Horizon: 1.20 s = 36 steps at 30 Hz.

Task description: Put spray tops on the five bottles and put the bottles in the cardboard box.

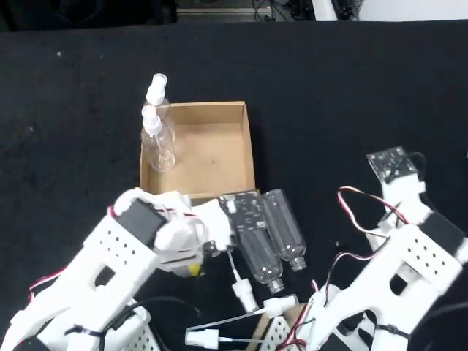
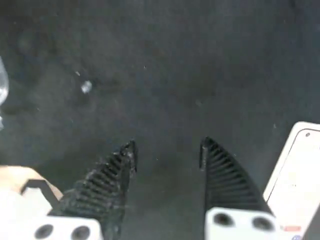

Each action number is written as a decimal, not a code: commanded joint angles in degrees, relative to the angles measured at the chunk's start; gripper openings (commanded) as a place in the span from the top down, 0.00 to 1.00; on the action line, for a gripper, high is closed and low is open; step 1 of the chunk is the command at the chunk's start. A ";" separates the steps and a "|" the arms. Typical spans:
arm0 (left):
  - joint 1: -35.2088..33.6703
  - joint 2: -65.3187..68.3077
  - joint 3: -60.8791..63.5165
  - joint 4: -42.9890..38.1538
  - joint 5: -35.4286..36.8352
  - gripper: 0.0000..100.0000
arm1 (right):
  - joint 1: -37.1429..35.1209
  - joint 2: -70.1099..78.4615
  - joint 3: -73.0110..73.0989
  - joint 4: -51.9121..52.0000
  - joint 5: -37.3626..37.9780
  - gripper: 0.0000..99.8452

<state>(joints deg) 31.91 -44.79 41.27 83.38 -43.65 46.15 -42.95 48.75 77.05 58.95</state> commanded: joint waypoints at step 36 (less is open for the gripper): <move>-2.59 4.92 23.52 -25.32 -2.37 0.74 | 5.19 -1.80 11.30 -13.19 5.10 0.81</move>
<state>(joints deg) 27.87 -39.43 64.57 57.27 -45.58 50.29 -42.95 60.26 64.92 63.87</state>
